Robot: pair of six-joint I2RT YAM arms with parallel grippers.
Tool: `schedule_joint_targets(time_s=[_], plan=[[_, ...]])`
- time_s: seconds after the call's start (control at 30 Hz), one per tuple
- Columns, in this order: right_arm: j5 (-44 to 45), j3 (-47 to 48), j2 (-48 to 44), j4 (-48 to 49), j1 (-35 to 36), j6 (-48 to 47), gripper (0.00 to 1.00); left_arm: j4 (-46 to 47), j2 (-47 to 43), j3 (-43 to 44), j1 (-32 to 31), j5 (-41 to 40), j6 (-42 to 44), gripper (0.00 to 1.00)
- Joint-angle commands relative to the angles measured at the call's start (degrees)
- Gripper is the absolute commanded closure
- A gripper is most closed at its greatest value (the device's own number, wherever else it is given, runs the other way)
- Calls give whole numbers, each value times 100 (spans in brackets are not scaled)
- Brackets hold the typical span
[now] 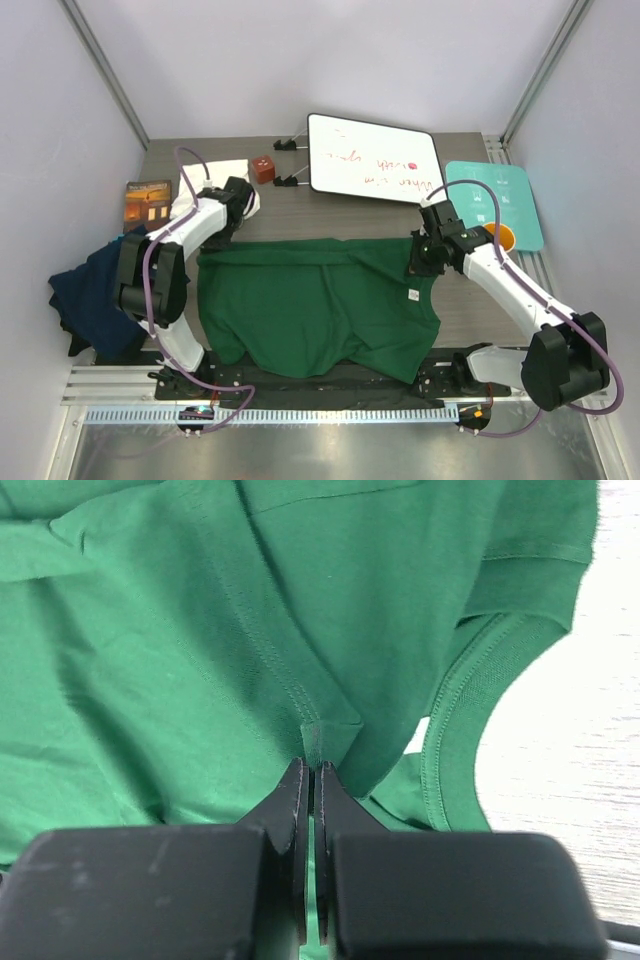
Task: Fold and stack the t-shirts
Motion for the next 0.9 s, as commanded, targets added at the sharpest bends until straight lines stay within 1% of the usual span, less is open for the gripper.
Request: schedule_joint_targets(time_s=[0.0, 0.17, 0.27, 0.3, 0.33, 0.37, 0.4, 0.43, 0.47, 0.5, 0.53, 0.63, 0.73, 0.77, 0.87], plan=[[192, -123, -201, 111, 29, 156, 99, -109, -4, -39, -7, -208, -103, 100], [-63, -352, -17, 146, 29, 156, 98, -267, 348, 84, -7, -94, -129, 100], [-203, -466, 71, 137, 20, 130, 85, -451, 584, 163, -7, -129, -199, 100], [-204, -475, 80, 111, 37, 139, 83, -504, 638, 198, -7, -112, -217, 100], [-204, -475, 54, 102, 29, 139, 80, -565, 664, 251, -7, -94, -243, 95], [-195, -423, 19, 93, 37, 139, 71, -575, 630, 269, -7, -94, -270, 85], [-151, -379, -16, 58, 29, 165, 66, -583, 586, 278, -7, -85, -270, 75], [-38, -326, -103, 41, 29, 200, 64, -531, 533, 278, -7, -24, -261, 60], [-10, -195, -156, 14, 37, 218, 62, -505, 463, 269, -7, -6, -261, 57], [33, -133, -227, -21, 37, 253, 62, -478, 332, 269, -7, -23, -252, 55], [103, -63, -375, -30, 29, 288, 61, -443, 261, 269, -7, -128, -278, 51], [331, 236, -552, -30, 29, 323, 58, -364, 50, 312, -7, -155, -261, 43], [394, 333, -535, 259, 28, 280, 56, -232, -73, 444, -7, 72, -287, 44], [351, 333, -326, 443, 29, 253, 55, -206, -100, 471, -7, 352, -287, 44], [70, 377, 140, 777, 29, 218, 55, -83, -109, 550, -112, 643, -331, 46]])
